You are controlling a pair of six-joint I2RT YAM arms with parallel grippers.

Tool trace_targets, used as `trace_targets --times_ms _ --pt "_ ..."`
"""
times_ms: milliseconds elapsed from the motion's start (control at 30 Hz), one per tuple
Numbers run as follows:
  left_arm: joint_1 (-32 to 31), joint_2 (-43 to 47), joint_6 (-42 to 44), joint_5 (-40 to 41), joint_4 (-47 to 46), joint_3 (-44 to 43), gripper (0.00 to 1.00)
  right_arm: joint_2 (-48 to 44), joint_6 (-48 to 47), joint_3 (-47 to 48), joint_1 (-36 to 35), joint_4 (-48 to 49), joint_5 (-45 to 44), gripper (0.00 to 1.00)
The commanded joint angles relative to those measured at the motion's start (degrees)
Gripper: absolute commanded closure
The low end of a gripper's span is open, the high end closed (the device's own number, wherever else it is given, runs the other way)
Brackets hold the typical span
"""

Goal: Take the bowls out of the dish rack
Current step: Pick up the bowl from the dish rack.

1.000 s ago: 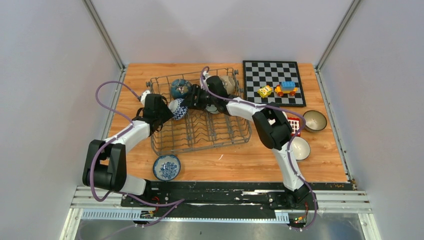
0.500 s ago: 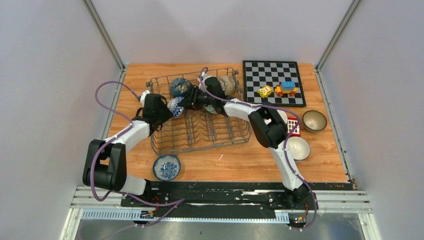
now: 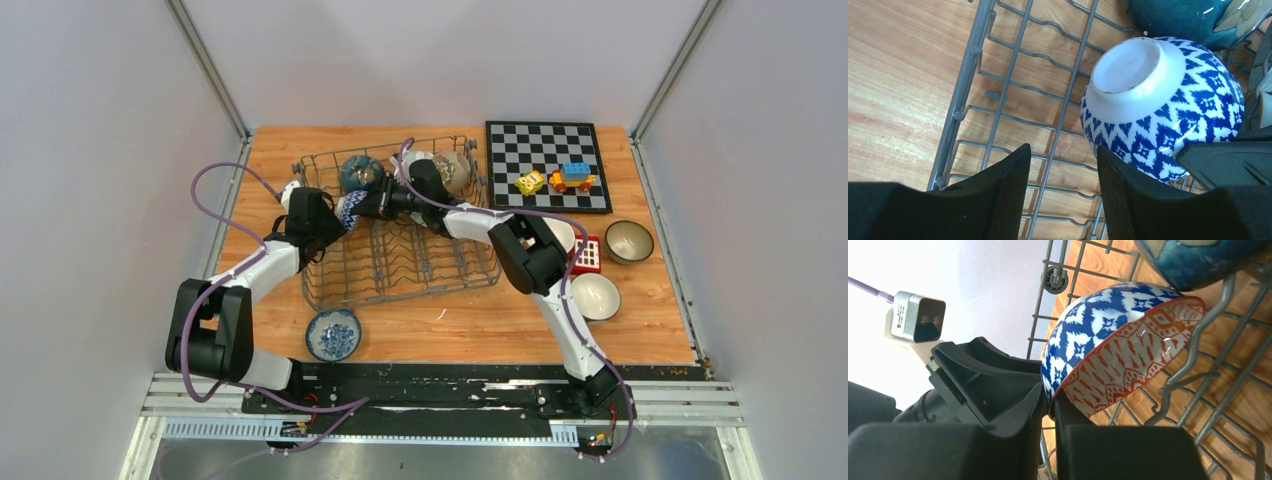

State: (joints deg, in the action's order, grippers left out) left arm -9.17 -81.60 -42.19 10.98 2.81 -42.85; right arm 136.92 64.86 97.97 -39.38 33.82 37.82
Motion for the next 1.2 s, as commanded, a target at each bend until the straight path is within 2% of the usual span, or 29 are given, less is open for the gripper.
trace_targets --times_ms 0,67,400,567,767,967,1167 --pt "0.0 1.1 -0.1 0.4 -0.5 0.2 0.46 2.1 1.1 1.8 -0.9 4.0 1.7 0.92" --pt "0.0 1.8 0.1 0.6 0.2 0.2 0.46 2.5 1.6 2.3 -1.0 5.1 2.3 1.0" --pt "0.0 11.3 0.4 4.9 8.0 -1.7 0.45 4.9 5.9 7.2 -1.6 13.7 6.3 1.0" --pt "0.0 18.0 -2.0 9.5 13.5 -3.1 0.4 6.2 6.8 11.9 -2.9 13.9 8.1 1.0" --pt "0.0 25.4 -2.1 12.7 17.5 -4.5 0.38 5.9 8.0 12.9 -4.3 15.8 8.7 1.0" --pt "0.0 30.6 -3.4 13.9 21.8 -8.8 0.3 1.1 5.4 11.6 -4.9 14.4 10.4 1.0" --pt "0.0 33.4 -4.0 14.4 26.5 -15.7 0.22 -9.9 -2.3 2.5 -4.0 9.5 11.3 1.0"
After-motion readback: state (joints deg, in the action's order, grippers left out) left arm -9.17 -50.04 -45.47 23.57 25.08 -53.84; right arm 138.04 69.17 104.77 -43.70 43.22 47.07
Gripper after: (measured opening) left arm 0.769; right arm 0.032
